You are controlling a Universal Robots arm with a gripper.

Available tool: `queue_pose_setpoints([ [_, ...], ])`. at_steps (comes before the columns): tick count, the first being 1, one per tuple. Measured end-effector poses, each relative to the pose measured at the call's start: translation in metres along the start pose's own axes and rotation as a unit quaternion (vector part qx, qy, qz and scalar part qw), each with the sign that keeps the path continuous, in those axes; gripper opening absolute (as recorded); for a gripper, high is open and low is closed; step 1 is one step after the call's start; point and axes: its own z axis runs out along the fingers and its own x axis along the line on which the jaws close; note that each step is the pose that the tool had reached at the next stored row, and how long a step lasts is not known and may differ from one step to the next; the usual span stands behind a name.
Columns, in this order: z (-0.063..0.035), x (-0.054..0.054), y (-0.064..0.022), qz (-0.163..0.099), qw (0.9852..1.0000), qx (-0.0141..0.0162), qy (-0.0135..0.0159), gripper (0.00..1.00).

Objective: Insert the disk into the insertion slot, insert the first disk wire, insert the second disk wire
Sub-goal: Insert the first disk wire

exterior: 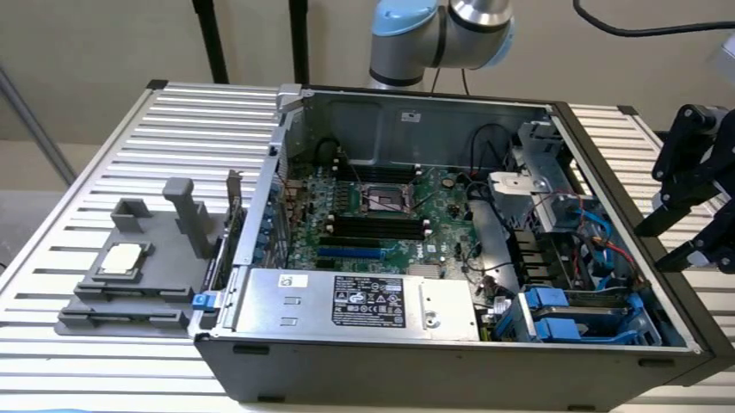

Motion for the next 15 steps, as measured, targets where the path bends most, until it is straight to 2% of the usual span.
queue_pose_setpoints([
  [4,0.0064,0.005,-0.0108,0.0,1.0,0.0,0.0001,0.4],
  [7,0.0109,0.014,-0.0148,0.0,1.0,0.0,0.0,0.4],
  [15,0.0232,0.037,-0.0171,-0.003,1.0,-0.0003,0.0,0.4],
])
